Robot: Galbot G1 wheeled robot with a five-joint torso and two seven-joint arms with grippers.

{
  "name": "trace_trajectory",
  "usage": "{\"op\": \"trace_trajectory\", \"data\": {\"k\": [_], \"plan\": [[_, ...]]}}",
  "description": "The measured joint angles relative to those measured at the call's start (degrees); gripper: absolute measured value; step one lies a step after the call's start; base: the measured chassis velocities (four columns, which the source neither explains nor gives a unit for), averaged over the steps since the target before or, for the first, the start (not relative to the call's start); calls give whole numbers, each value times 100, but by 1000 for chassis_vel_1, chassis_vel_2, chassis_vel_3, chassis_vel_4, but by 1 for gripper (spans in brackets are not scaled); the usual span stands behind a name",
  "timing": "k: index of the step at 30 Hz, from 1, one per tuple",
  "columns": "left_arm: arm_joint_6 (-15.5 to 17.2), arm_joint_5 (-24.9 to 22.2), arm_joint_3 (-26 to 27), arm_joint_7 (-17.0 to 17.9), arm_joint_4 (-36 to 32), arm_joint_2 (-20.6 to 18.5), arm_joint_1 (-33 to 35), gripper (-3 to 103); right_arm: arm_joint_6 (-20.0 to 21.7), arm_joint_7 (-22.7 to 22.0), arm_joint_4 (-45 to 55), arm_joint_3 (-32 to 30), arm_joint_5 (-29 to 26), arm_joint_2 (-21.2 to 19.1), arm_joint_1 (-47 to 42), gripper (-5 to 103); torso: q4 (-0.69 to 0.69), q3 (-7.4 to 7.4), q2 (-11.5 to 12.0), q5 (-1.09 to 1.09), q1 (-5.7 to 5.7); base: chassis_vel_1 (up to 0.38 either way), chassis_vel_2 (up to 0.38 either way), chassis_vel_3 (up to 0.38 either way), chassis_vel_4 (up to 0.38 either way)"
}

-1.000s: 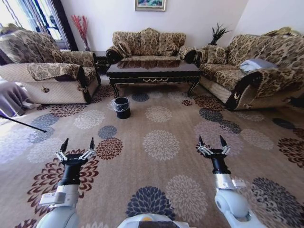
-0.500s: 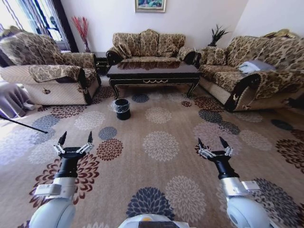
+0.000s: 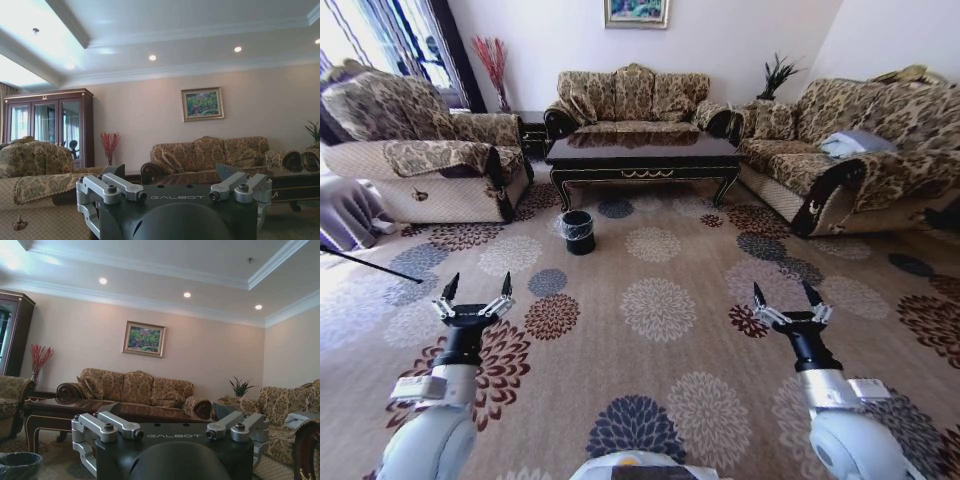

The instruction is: Move to the front of the table and pick up the trash from the floor, then place it into the trash bin.

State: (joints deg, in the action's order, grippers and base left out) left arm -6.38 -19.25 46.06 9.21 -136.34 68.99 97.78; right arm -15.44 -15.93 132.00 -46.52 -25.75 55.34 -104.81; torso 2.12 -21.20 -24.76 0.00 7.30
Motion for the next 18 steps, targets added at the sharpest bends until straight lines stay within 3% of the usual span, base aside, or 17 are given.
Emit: {"op": "trace_trajectory", "data": {"k": [11, 18], "plan": [[-15, 21, -39, -2, -17, 31, 40, 100, 13, -167, 17, -93, -127, 29, 36, 100, 0, -142, -232, 0, 88, 0, 0, 0, 0], [-19, 3, 9, -2, -34, 15, 28, 100, -103, 53, 11, -147, -327, -58, 150, 100, 0, -266, -415, 0, 149, 0, 0, 0, 0]]}}
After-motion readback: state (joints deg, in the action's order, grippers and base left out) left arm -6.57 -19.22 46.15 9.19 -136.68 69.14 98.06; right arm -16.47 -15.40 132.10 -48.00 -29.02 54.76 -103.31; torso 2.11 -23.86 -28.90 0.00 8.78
